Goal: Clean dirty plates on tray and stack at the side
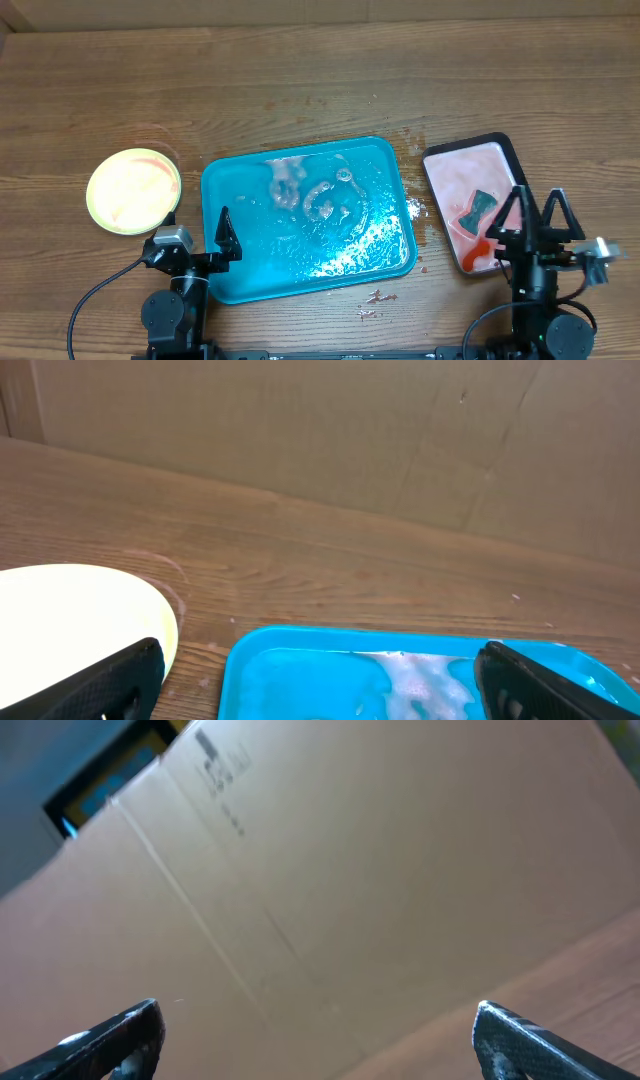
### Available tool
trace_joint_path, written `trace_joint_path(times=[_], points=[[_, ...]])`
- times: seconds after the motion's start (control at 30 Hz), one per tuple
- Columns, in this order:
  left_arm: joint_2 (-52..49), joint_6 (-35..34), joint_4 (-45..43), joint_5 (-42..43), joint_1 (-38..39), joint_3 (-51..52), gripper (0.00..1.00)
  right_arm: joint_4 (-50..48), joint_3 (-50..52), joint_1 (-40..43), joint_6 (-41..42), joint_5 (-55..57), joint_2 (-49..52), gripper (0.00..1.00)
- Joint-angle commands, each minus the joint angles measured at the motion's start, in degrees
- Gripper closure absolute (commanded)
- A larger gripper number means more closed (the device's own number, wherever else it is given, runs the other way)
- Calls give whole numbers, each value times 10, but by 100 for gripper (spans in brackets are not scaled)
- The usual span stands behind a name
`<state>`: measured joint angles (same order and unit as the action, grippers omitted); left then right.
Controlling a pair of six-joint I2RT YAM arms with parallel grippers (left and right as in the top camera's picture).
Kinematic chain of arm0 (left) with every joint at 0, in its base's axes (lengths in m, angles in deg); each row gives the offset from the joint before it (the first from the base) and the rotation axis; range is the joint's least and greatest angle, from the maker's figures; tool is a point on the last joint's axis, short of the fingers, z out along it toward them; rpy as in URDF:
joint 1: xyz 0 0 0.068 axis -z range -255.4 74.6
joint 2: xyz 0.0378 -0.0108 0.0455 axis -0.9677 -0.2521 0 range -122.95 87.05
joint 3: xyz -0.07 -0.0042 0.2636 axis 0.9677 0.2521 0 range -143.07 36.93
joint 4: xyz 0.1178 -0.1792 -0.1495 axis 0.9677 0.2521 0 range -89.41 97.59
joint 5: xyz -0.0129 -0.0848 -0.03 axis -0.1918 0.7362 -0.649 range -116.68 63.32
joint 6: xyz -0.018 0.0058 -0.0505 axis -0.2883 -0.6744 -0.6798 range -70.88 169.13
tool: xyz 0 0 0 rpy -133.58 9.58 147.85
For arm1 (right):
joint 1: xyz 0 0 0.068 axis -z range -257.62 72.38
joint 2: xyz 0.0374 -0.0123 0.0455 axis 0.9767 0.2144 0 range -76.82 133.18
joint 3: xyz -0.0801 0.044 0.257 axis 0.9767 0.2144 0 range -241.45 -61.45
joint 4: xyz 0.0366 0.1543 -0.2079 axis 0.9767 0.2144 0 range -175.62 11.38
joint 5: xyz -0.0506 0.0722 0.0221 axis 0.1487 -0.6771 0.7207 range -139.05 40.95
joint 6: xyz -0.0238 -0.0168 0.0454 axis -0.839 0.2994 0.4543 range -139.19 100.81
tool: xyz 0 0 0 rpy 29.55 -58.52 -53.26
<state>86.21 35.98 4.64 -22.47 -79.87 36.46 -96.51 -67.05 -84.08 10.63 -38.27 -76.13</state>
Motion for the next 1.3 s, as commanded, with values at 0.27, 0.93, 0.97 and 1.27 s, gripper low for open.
trace_joint_path(times=[0.27,0.93,0.97,1.27], points=[[6,12,2,-2,4,2,0,102,22,1,-172,-92,-5,0],[6,12,2,-2,4,2,0,157,52,1,-133,-97,-5,0],[6,12,2,-2,4,2,0,157,52,1,-133,-96,-5,0],[6,12,2,-2,4,2,0,157,52,1,-133,-103,-5,0]])
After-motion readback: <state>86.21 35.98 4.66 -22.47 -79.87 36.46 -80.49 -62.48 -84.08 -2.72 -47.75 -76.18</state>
